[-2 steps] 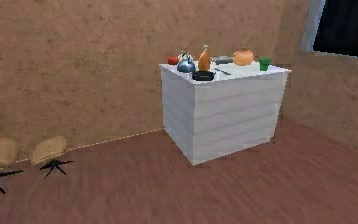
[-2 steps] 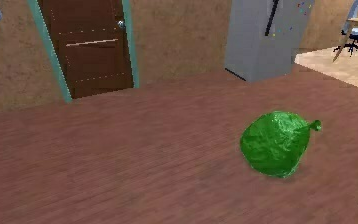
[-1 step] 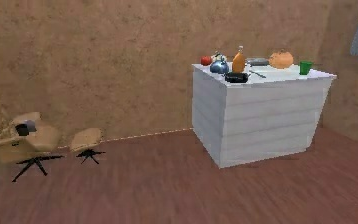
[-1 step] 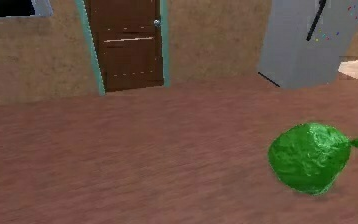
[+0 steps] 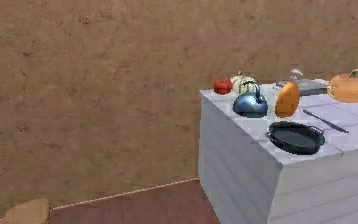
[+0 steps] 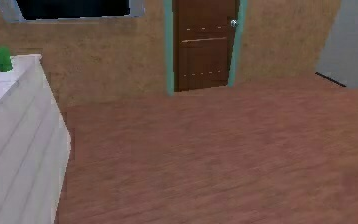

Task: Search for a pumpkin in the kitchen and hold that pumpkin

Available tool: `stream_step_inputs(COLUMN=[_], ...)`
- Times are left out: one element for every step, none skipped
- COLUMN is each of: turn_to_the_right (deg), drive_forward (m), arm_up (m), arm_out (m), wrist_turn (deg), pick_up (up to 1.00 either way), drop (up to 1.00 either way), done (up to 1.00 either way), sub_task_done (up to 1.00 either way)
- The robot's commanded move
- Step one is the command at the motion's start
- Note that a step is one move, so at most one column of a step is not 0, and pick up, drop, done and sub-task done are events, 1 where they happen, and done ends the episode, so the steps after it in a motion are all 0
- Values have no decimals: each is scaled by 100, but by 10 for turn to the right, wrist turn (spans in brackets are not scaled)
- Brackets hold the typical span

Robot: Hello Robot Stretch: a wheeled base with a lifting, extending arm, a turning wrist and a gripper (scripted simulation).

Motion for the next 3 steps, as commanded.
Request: stream_step_inputs(turn_to_the_right=[0,-450,-150], drive_forward=[60,0,0], arm_up=[0,0,0], arm_out=[0,0,0], wrist_turn=[0,0,0], pick_up=[0,0,0], drop=[0,0,0], done=[0,0,0], sub_task_done=[0,0,0])
